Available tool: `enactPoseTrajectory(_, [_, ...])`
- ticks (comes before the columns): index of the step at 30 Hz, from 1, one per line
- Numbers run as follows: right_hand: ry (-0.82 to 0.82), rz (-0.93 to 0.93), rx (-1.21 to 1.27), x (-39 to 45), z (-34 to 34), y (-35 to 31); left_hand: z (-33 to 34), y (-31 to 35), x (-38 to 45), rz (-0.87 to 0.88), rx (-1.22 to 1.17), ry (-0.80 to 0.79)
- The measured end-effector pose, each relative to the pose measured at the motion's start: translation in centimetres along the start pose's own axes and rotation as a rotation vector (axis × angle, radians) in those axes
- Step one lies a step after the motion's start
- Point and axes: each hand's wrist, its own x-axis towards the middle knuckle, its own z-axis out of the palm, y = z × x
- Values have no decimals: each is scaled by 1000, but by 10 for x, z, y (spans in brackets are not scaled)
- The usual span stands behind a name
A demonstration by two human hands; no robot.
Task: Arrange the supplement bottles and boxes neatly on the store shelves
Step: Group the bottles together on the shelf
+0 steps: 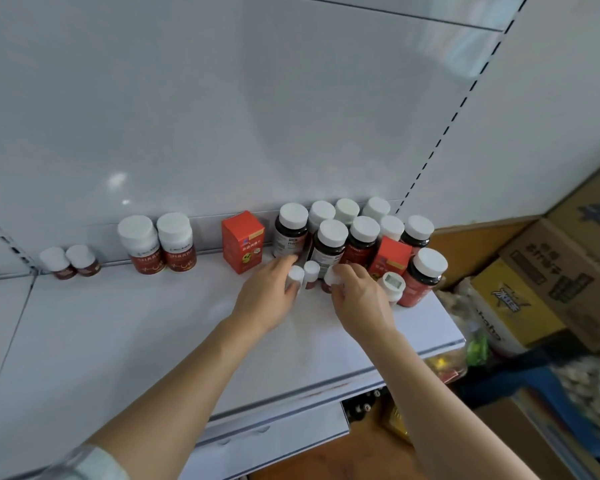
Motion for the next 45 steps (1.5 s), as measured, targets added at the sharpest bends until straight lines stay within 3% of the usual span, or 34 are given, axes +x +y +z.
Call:
enactPoseTrajectory(8, [48, -102, 93, 3, 0, 12, 2, 4, -8, -88, -72, 81])
enactPoseTrajectory(10, [87, -159, 168, -3, -5, 12, -4, 12, -15, -145, -186, 96])
enactPoseTrajectory(13, [80, -215, 377, -4, -17, 5, -18, 31, -27, -340, -541, 86])
enactPoseTrajectory(15, [-20, -149, 532, -7, -28, -4, -26, 42, -37, -408, -652, 87])
enactPoseTrajectory(19, [-297, -42, 754, -14, -42, -18, -38, 56, -62, -454, -646, 110])
enactPoseTrajectory(25, [-454, 20, 1061, -31, -40, -45, -52, 59, -97, -531, -804, 196])
enactPoseTrajectory(30, [-488, 81, 1100, -40, -36, -75, -78, 47, -122, -612, -1075, 207])
enactPoseTrajectory(37, [-459, 96, 1083, -63, -26, -135, -122, 11, -163, -650, -1203, 211])
enactPoseTrajectory(45, [-455, 74, 1024, -98, -1, -223, -174, -50, -231, -580, -1021, 197])
